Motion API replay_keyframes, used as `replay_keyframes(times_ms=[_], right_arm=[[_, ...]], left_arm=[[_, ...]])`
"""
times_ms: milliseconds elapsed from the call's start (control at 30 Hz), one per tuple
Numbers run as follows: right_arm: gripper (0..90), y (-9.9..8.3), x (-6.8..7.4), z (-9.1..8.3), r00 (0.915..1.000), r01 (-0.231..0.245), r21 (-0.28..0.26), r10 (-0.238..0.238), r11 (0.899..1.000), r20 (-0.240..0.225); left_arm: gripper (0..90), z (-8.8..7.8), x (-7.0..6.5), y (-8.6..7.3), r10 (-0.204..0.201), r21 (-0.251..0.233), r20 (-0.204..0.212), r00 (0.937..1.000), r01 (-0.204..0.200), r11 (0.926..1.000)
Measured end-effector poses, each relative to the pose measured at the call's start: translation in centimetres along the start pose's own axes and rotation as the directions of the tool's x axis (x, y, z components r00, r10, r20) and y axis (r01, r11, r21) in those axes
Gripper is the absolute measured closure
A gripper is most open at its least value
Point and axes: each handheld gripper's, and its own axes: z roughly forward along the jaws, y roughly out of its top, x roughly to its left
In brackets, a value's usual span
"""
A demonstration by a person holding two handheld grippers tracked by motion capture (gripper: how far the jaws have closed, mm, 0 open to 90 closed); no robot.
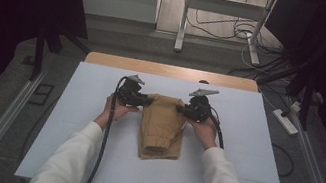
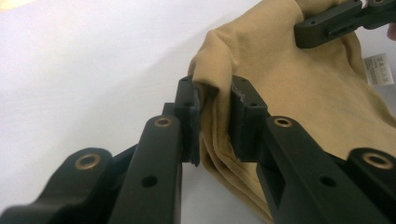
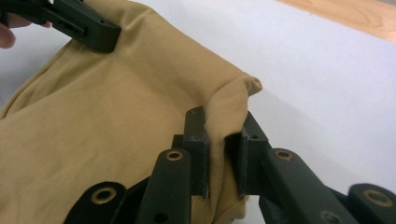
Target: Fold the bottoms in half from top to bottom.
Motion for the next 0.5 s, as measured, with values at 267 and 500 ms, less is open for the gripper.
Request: replay_keyframes(times_ms=[267,500], right_arm=[[68.9,0.18,-0.11,0.44,0.9995,-0.020,-0.017,0.020,1.000,0.025],[39.6,-0.07,-0.77,-0.36,0.9952,-0.081,-0.018,0.082,0.997,0.053]], left_arm=[[66.2,-0.12,0.23,0.08,-0.005,-0.002,-0.045,0.9990,0.005,1.0000],[32.3,-0.94,0.18,-0.41,-0.024,-0.008,-0.074,0.9970,0.023,0.9997]])
